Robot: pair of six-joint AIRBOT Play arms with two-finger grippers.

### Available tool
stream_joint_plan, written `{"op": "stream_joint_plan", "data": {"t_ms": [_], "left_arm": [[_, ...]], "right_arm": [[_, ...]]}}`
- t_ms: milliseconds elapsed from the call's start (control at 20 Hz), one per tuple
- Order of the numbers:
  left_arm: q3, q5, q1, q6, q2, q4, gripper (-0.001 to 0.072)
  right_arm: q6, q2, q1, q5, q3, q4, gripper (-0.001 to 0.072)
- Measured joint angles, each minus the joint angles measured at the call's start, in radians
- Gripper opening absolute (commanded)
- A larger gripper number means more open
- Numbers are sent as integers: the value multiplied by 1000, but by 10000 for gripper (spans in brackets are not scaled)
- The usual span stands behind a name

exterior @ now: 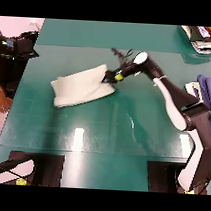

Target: Fold the shirts.

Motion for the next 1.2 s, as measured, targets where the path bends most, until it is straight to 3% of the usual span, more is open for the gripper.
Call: {"op": "stream_joint_plan", "data": {"t_ms": [250,650,900,1200], "left_arm": [[0,31,-200,0,0,-8,24],[0,271,-475,0,0,-10,23],[0,345,-537,0,-2,-10,24],[0,366,-552,-1,-2,-9,24]], "right_arm": [[83,145,-267,26,24,-130,18],[127,313,-787,75,30,-266,18],[109,327,-977,69,30,-278,18],[59,343,-1045,50,103,-271,18]]}}
